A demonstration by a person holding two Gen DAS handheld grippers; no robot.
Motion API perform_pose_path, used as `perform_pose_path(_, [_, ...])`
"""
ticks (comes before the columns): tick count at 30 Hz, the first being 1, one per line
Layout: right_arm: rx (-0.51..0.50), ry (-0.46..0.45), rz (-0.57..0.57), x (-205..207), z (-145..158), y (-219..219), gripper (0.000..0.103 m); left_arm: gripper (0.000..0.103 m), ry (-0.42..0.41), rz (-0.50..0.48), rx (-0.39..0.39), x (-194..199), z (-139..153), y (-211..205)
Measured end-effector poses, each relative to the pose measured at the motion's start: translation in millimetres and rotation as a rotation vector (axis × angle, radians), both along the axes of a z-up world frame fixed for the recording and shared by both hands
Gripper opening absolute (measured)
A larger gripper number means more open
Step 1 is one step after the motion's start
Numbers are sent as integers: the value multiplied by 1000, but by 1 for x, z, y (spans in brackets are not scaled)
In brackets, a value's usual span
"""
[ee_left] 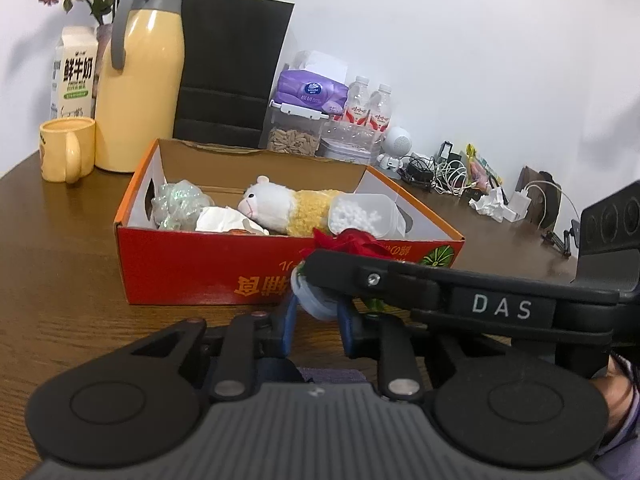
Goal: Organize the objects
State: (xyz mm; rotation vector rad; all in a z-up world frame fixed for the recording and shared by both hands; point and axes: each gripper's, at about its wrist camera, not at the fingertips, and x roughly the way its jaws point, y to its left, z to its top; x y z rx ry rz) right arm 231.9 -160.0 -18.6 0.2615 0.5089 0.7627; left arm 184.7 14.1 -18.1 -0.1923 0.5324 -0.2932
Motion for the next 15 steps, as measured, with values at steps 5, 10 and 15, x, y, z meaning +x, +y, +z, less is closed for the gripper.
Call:
perform_pose_path(5, [1, 0, 2, 0, 0, 0, 39, 18, 15, 6, -34, 2, -2, 5])
perform_pose_path(10, [15, 7, 8, 0, 0, -1, 38, 13, 33, 10, -74, 5, -5, 9])
perform_pose_path(15, [34, -13, 13, -3, 2, -3, 37, 10, 53, 65, -81, 7, -6, 14])
